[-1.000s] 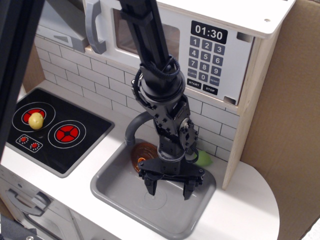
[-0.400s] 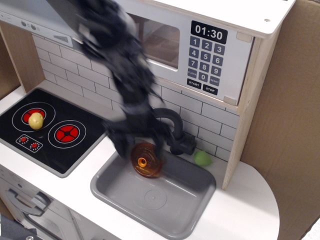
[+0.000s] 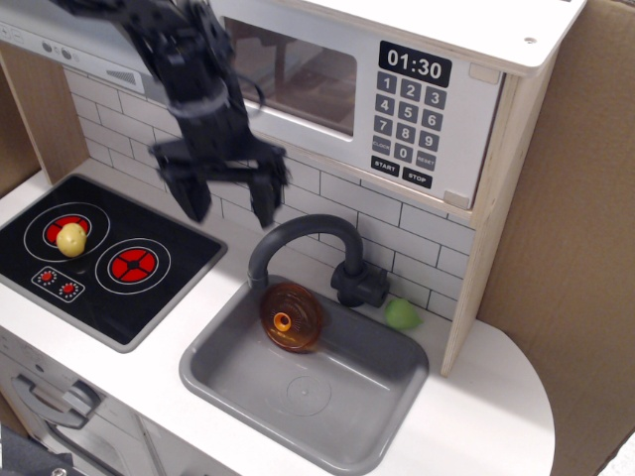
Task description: Open microwave
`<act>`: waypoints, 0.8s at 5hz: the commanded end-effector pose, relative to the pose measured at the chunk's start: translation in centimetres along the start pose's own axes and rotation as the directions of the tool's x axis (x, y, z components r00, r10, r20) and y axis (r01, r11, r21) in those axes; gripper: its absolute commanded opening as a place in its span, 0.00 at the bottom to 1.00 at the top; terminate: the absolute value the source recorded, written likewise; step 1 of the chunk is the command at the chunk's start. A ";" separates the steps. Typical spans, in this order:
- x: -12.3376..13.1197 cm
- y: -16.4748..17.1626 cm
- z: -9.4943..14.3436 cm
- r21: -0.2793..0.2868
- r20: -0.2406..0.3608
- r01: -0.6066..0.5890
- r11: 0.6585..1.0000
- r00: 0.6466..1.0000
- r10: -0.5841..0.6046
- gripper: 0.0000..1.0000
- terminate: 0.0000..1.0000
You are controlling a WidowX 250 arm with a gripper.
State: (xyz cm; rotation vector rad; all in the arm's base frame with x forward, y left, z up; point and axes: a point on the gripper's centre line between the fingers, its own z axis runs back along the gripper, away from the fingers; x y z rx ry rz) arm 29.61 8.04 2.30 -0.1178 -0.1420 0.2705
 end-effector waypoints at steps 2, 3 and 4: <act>4.9 2.5 5.2 0.067 0.203 0.086 0.994 0.974 -0.098 1.00 0.00; 6.5 2.1 5.5 0.062 0.251 0.085 0.994 0.963 -0.098 1.00 0.00; 7.8 2.1 5.9 0.073 0.258 0.062 0.995 0.963 -0.079 1.00 0.00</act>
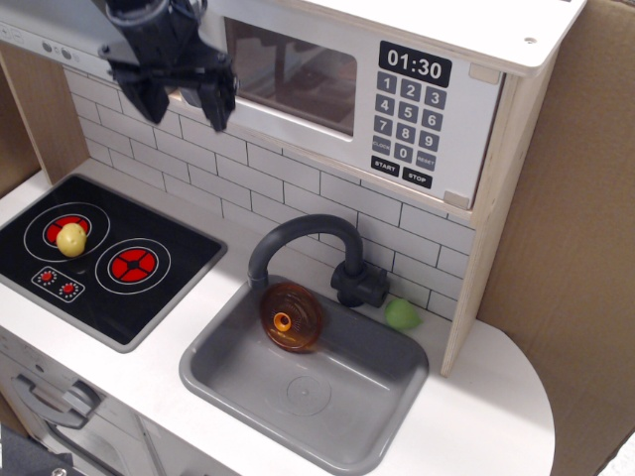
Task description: Open microwave
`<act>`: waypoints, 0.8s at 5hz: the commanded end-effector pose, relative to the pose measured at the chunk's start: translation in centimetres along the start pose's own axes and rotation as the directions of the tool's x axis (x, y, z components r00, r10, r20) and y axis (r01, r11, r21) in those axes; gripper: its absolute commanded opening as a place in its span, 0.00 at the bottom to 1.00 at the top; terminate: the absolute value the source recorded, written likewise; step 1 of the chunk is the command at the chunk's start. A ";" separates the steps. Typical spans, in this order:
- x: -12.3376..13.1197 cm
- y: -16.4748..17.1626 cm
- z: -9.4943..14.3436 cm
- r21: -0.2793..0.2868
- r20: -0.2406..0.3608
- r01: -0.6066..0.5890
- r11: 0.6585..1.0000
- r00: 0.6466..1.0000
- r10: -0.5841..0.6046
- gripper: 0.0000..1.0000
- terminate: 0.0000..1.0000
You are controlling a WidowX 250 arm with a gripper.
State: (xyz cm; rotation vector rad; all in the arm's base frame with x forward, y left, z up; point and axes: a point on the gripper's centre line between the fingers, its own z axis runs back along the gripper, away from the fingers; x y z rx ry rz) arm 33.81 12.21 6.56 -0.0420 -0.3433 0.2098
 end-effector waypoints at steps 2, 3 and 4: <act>3.7 1.2 1.7 0.056 0.078 -0.031 0.998 0.997 0.027 1.00 0.00; 4.1 1.8 1.9 0.061 0.090 -0.036 0.997 0.995 0.031 1.00 0.00; 4.4 1.9 1.9 0.061 0.092 -0.037 0.997 0.995 0.031 1.00 0.00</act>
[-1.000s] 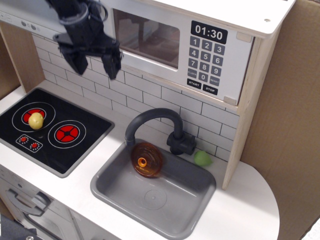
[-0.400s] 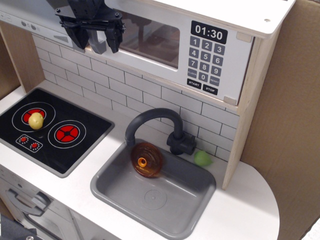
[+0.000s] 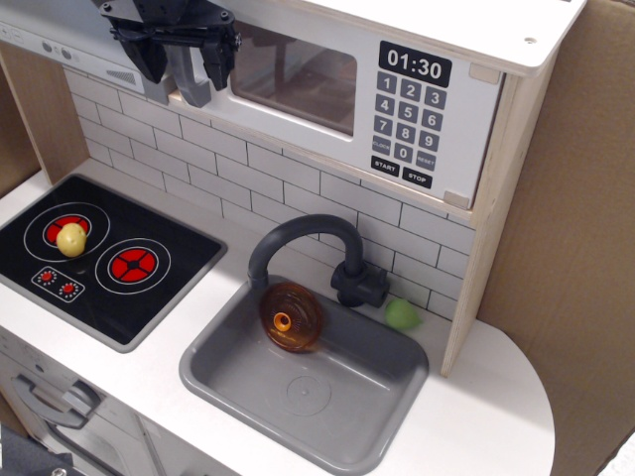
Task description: Open microwave
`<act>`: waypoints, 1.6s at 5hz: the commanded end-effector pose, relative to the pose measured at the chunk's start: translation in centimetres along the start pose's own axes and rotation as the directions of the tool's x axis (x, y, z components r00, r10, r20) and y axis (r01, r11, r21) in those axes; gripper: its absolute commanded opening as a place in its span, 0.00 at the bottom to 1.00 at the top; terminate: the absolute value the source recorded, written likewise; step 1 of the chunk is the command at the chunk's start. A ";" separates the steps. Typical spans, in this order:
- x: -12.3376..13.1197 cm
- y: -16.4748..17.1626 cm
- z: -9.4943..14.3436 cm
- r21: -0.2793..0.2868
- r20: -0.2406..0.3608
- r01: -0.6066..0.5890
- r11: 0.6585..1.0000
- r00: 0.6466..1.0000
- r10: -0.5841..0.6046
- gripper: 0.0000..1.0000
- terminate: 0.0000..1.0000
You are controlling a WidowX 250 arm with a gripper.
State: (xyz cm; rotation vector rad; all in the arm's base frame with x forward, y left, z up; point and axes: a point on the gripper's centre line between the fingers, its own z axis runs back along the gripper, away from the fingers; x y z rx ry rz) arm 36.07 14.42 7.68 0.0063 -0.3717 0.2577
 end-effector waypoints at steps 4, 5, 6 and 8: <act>2.0 1.0 1.1 -0.003 0.051 0.046 0.999 0.998 -0.045 0.00 0.00; 1.3 1.3 1.7 -0.013 0.061 0.045 0.999 0.997 -0.044 0.00 0.00; -1.2 1.4 2.7 -0.038 0.034 0.073 0.997 0.997 -0.071 0.00 0.00; -6.5 0.5 4.5 -0.098 -0.045 0.083 0.992 0.995 -0.088 0.00 0.00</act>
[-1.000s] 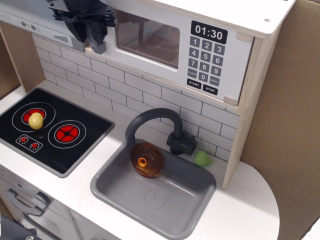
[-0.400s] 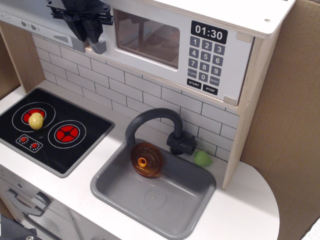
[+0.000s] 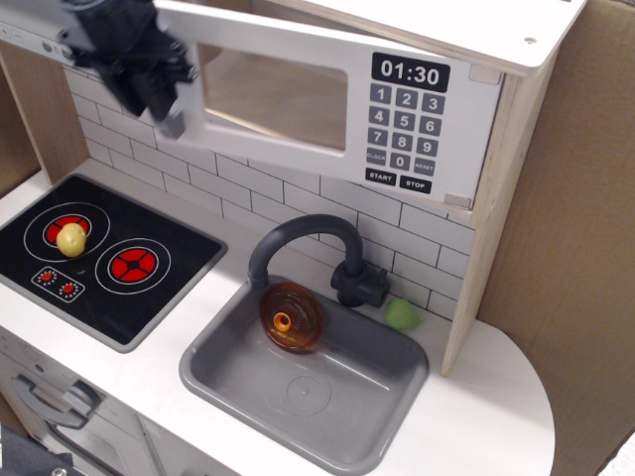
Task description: Open microwave
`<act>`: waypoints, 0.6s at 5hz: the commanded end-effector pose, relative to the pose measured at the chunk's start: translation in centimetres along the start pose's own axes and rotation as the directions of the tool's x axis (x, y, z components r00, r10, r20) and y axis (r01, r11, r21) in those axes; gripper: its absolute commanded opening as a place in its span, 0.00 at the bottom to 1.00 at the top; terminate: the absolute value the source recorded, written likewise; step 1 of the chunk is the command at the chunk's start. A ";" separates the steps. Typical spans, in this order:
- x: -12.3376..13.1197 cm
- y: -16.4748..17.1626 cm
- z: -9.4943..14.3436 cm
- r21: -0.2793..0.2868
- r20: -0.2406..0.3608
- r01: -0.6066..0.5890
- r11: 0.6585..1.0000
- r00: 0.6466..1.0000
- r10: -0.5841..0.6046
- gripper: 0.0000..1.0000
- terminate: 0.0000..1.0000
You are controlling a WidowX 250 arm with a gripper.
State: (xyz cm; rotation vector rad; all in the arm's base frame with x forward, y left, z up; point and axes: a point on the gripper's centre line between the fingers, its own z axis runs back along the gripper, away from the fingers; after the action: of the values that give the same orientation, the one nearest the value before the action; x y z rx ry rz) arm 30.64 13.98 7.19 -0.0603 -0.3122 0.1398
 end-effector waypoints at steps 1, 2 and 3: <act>-3.3 -2.6 4.1 -0.073 -0.133 -0.091 0.993 0.988 0.080 1.00 0.00; -3.1 -4.2 6.6 -0.092 -0.239 -0.172 0.981 0.960 0.146 1.00 0.00; -1.2 -4.8 8.9 -0.144 -0.264 -0.232 0.962 0.946 0.189 1.00 0.00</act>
State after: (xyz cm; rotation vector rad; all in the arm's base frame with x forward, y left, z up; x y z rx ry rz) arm 27.11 8.88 13.76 -0.3031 -0.0159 0.3257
